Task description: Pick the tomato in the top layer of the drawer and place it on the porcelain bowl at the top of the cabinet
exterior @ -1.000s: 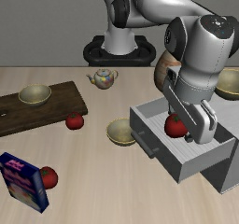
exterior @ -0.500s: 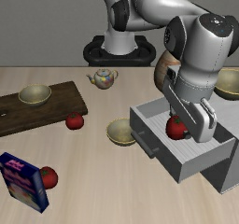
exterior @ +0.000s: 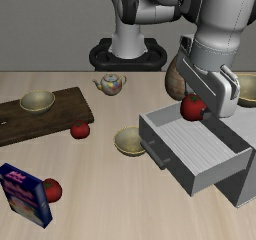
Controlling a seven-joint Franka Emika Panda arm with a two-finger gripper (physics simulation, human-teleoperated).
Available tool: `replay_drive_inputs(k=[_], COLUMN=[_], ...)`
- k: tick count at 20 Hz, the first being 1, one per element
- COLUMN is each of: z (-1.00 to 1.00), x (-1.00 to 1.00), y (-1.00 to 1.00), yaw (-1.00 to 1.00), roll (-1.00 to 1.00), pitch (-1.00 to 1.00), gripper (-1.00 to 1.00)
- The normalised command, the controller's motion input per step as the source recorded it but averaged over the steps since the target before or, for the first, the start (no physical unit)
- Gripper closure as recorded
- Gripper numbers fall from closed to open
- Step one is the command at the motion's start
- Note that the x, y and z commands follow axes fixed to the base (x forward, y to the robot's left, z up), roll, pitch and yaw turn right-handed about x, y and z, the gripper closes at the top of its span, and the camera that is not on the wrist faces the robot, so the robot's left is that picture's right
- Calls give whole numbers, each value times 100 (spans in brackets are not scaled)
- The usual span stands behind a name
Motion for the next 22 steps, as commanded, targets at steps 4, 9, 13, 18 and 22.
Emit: replay_drive_inputs(k=[4,9,13,18,22], z=[100,20,0,0,0], x=[0,-60,0,0,-50], y=[0,20,100,100,25], yaw=[0,0,0,0,0], roll=[0,0,0,0,0], pitch=[0,0,0,0,0], gripper=[100,100,100,100,-100])
